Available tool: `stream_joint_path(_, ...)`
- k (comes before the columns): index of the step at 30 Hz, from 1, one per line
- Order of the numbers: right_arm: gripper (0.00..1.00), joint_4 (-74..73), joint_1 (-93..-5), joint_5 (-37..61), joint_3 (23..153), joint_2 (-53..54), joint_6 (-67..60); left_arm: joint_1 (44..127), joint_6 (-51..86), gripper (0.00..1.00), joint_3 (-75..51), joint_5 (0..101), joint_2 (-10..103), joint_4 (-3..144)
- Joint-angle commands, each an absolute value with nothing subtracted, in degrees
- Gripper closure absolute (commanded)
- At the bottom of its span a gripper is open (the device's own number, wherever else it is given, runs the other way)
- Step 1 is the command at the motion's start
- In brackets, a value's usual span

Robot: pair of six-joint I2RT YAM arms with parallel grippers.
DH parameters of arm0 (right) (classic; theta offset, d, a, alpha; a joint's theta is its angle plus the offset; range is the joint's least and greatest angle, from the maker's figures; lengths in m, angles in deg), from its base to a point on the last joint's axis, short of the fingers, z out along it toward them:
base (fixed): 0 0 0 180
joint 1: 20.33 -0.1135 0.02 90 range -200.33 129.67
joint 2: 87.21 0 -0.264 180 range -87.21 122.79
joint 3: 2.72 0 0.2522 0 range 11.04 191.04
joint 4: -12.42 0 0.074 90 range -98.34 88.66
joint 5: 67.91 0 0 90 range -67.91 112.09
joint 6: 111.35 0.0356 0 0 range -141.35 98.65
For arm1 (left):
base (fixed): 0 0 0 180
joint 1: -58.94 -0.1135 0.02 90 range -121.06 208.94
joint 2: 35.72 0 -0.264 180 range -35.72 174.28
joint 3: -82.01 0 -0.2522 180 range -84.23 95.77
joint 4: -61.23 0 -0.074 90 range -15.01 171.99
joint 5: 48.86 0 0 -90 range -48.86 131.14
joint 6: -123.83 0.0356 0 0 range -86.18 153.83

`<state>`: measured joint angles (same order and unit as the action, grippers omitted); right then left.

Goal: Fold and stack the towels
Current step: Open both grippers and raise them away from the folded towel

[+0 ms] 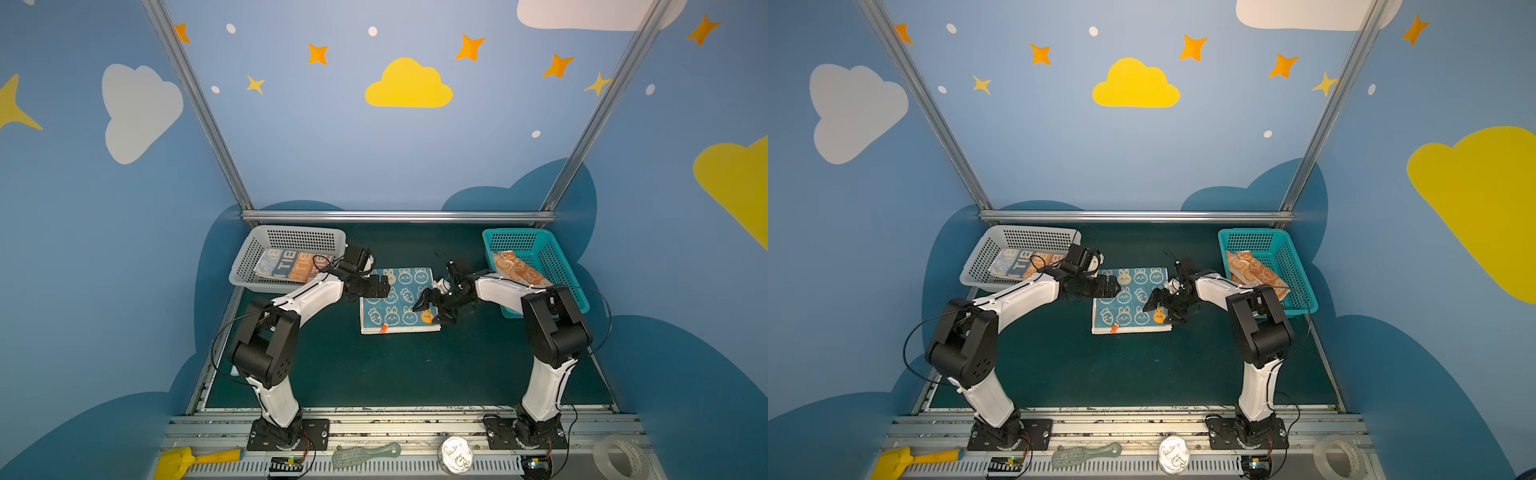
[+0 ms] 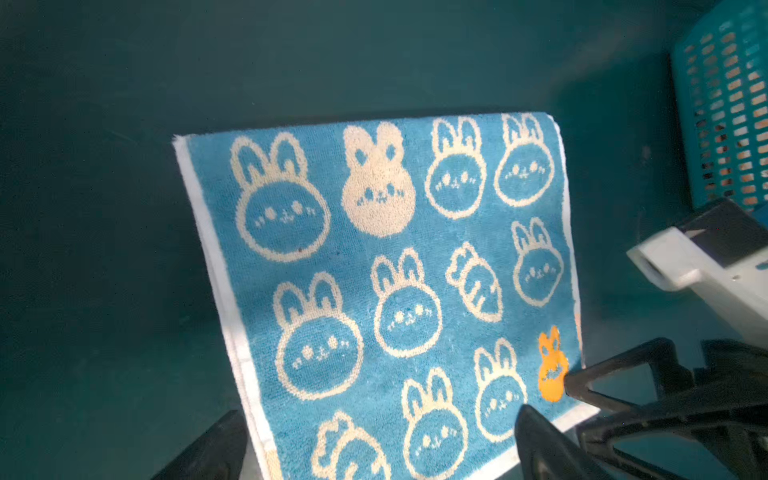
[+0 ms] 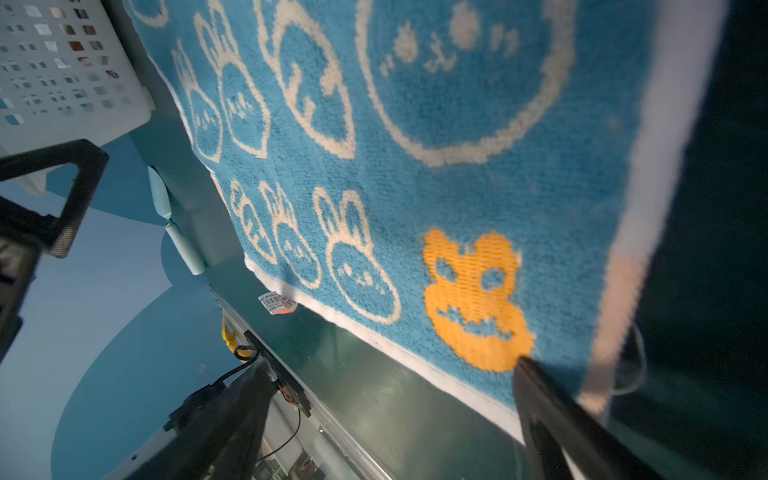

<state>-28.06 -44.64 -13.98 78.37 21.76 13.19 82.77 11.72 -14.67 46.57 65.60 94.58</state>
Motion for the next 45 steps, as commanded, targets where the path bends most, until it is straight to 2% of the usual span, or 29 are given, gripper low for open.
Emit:
stream_joint_path(1,0.10,-28.3,-43.0,-10.9,75.5,23.7,12.0,83.4,11.0,0.00,-11.9,44.9,68.4,94.7)
stream_joint_path(5,0.10,-29.1,-40.6,-11.1,75.4,24.0,10.3,84.8,10.6,0.00,-6.7,44.6,73.1,97.0)
stream_joint_path(10,0.10,-36.7,-39.6,-12.4,83.9,20.5,5.7,88.6,15.6,0.00,-6.7,32.4,69.9,91.3)
stream_joint_path(13,0.10,-39.6,-38.2,-12.5,90.5,19.5,5.6,89.0,18.2,0.00,-4.7,28.7,70.0,90.4)
stream_joint_path(19,0.10,-44.4,-36.8,-13.2,106.8,28.0,5.5,88.4,19.4,0.00,-2.8,20.2,70.1,87.0)
stream_joint_path(20,0.10,-43.9,-36.7,-13.7,108.5,29.5,5.9,87.7,18.7,0.00,-2.9,21.1,70.1,86.4)
stream_joint_path(24,0.10,-41.0,-36.4,-17.0,115.3,36.8,9.6,83.1,15.9,0.00,-2.5,35.2,70.6,84.4)
stream_joint_path(29,0.10,-41.5,-37.4,-17.4,123.2,44.1,9.3,82.4,9.9,0.00,-0.6,38.9,72.5,88.0)
stream_joint_path(33,0.10,-41.7,-38.1,-19.9,128.3,48.5,9.5,81.7,6.0,0.00,-1.1,48.2,75.0,86.7)
stream_joint_path(45,0.10,-37.6,-37.4,-24.1,134.8,58.7,12.6,79.4,1.5,0.00,-2.1,51.8,82.7,83.4)
